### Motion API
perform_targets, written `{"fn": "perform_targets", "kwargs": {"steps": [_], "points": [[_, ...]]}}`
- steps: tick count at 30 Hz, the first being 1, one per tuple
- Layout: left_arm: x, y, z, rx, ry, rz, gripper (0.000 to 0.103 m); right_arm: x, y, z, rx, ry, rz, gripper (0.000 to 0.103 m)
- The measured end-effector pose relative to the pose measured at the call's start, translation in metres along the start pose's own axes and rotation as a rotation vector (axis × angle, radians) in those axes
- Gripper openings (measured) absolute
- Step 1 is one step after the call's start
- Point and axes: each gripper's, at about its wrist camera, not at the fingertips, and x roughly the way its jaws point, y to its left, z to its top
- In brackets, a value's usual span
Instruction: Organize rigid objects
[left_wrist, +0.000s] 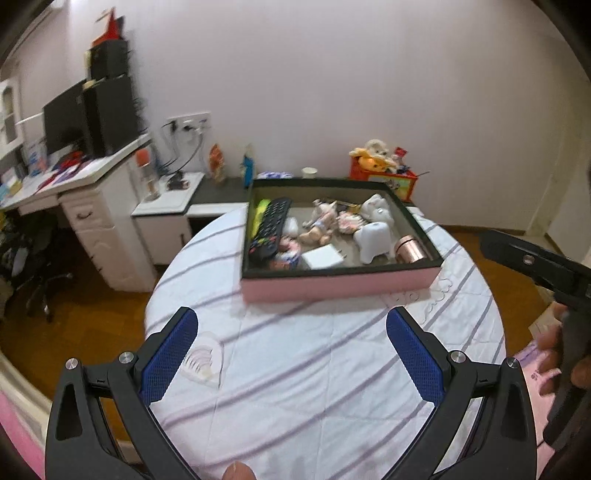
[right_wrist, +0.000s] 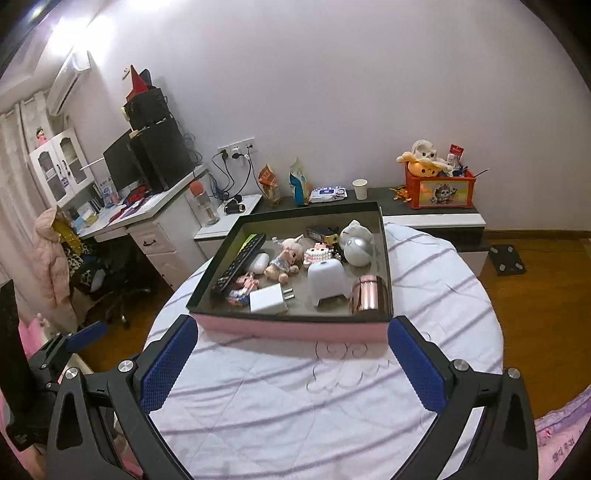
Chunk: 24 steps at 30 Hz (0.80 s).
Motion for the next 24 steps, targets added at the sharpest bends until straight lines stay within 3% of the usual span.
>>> {"fn": "perform_targets", "kwargs": {"steps": [9,17,24], "points": [[-0.044,0.001,-0.035,-0.043,-0.022,0.108,0.103,-0.058,0.022,-0.039,-0.052,-0.055,-0.051,0.103],[-0.076,0.001,-0.053,-0.074,-0.027,0.086,0.103,-0.083,0.040,-0.075,-0.088,-0.057,-0.062,0.103],[-0.091,-0.001,-0.062,-0.081,-0.028,0.080,0.103,-0.088,0.040,-0.084,-0.069,-0.056,-0.057,0.103]]}}
